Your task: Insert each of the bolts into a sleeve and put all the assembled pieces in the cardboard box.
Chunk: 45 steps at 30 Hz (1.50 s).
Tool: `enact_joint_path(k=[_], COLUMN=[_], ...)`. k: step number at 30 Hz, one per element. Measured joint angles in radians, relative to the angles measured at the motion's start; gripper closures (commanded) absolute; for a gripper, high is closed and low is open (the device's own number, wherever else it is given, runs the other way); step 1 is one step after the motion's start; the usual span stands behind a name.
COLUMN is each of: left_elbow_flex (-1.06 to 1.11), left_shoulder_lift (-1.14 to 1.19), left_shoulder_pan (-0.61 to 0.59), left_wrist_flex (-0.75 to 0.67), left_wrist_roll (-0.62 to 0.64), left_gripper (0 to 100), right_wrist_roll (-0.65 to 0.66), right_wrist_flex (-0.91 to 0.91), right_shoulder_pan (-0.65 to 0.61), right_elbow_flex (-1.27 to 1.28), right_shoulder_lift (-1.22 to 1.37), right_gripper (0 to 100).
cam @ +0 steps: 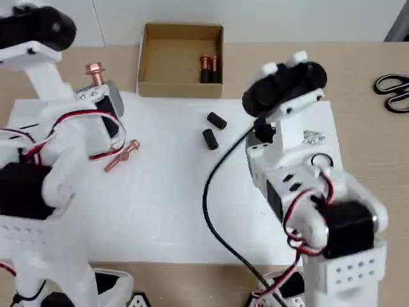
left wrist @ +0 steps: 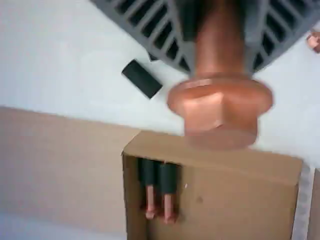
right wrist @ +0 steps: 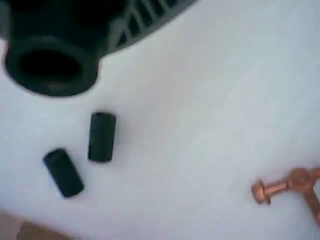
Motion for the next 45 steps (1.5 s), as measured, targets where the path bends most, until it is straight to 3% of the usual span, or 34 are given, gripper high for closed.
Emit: enact_joint_path(k=[10, 18, 24, 32, 35, 39, 45], left_elbow_flex=[0.459, 0.878, 0.856, 0.525, 0.417, 0.315, 0.27], left_shoulder_lift=[-0.279, -0.204, 0.032, 0.483, 0.672, 0.875, 0.913], left_shoulder_pan=[0.017, 0.117, 0.12, 0.12, 0.12, 0.1, 0.06], left_wrist_flex=[-0.364, -0.413, -0.347, -0.075, -0.052, -0.051, -0.055], left_wrist_roll=[0.009, 0.009, -0.075, -0.304, -0.384, -0.399, -0.405], left_gripper=[99, 99, 99, 99, 99, 99, 91], right_wrist_roll=[0.0, 0.0, 0.0, 0.0, 0.0, 0.0, 0.0], right_wrist_flex=[-0.353, -0.417, -0.417, -0.417, -0.417, -0.417, -0.391], right_shoulder_pan=[0.0, 0.002, 0.0, 0.0, 0.0, 0.0, 0.0], right_elbow_flex=[0.543, 0.647, 0.647, 0.647, 0.647, 0.647, 0.647], right_shoulder_lift=[-0.354, -0.423, -0.423, -0.423, -0.423, -0.423, -0.423], right_gripper=[99.5, 99.5, 99.5, 99.5, 99.5, 99.5, 99.5])
